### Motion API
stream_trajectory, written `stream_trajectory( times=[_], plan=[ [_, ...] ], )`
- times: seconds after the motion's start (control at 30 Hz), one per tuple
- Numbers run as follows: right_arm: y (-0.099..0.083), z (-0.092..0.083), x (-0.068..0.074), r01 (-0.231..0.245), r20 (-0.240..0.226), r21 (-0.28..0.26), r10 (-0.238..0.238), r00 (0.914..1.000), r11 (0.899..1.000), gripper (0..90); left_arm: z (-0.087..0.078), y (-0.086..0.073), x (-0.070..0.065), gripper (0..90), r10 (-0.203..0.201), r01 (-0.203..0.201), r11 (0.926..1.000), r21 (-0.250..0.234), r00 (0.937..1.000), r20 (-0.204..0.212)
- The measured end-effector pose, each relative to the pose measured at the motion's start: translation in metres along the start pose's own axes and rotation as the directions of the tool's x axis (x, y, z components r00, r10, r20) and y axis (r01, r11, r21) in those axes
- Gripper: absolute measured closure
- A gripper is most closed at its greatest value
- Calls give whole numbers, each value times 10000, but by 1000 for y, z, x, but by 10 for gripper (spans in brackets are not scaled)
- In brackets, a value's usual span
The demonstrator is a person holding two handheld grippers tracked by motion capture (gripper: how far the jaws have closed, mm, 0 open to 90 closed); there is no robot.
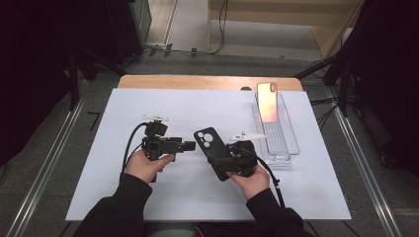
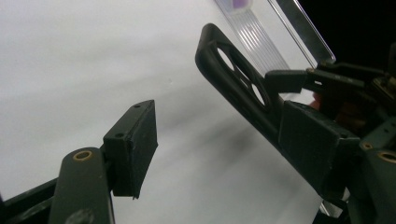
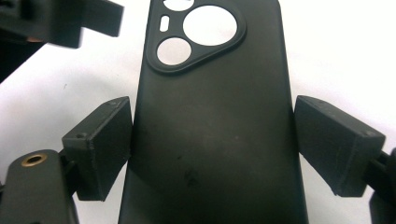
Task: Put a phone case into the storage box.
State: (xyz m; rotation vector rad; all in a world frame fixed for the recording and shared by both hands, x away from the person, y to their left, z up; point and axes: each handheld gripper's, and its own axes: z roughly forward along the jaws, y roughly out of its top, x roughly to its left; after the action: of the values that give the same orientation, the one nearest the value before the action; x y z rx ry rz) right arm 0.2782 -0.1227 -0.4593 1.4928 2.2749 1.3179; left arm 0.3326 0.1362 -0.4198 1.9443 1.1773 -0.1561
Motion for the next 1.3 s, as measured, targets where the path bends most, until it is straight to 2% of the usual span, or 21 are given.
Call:
stream_trajectory(
  times=[0.1, 0.27, 0.33, 0.67, 0.8, 0.87, 1.0, 1.1, 1.2, 1.3],
  plan=[
    [0, 2, 2, -92, -96, -37, 92, 9999, 10000, 129, 2, 3, -1, 284, -141, 140, 9998, -108, 9999, -63],
    [-1, 7, 7, 49, -71, -68, -50, 10000, 10000, 129, 6, 8, 0, 284, -546, 540, 9982, -279, 9983, -214],
    [-1, 7, 8, -83, -138, -140, 81, 9999, 9999, 129, 6, 9, 1, 284, -658, 648, 9972, -374, 9975, -264],
    [-2, 10, 14, -244, -326, -489, 229, 9992, 9985, 129, 14, 12, -2, 310, -1257, 1239, 9902, -641, 9917, -254],
    [-2, 13, 13, -601, -563, -565, 569, 9968, 9966, 129, 17, 11, -7, 374, -1149, 1103, 9897, -916, 9922, -477],
    [-3, 13, 13, -693, -592, -652, 654, 9961, 9955, 129, 20, 11, -9, 392, -1179, 1134, 9898, -864, 9919, -482],
    [-3, 13, 13, -711, -715, -852, 650, 9953, 9938, 129, 24, 9, -9, 450, -1530, 1504, 9843, -924, 9880, -211],
    [-3, 13, 14, -800, -843, -914, 723, 9938, 9926, 128, 25, 8, -9, 578, -1706, 1705, 9805, -979, 9853, 74],
    [-4, 14, 13, -731, -828, -954, 653, 9944, 9927, 128, 26, 7, -6, 674, -1973, 2013, 9735, -1084, 9792, 474],
    [-4, 15, 13, -672, -829, -952, 593, 9948, 9932, 127, 25, 6, -5, 711, -2134, 2211, 9690, -1105, 9739, 771]
  ],
)
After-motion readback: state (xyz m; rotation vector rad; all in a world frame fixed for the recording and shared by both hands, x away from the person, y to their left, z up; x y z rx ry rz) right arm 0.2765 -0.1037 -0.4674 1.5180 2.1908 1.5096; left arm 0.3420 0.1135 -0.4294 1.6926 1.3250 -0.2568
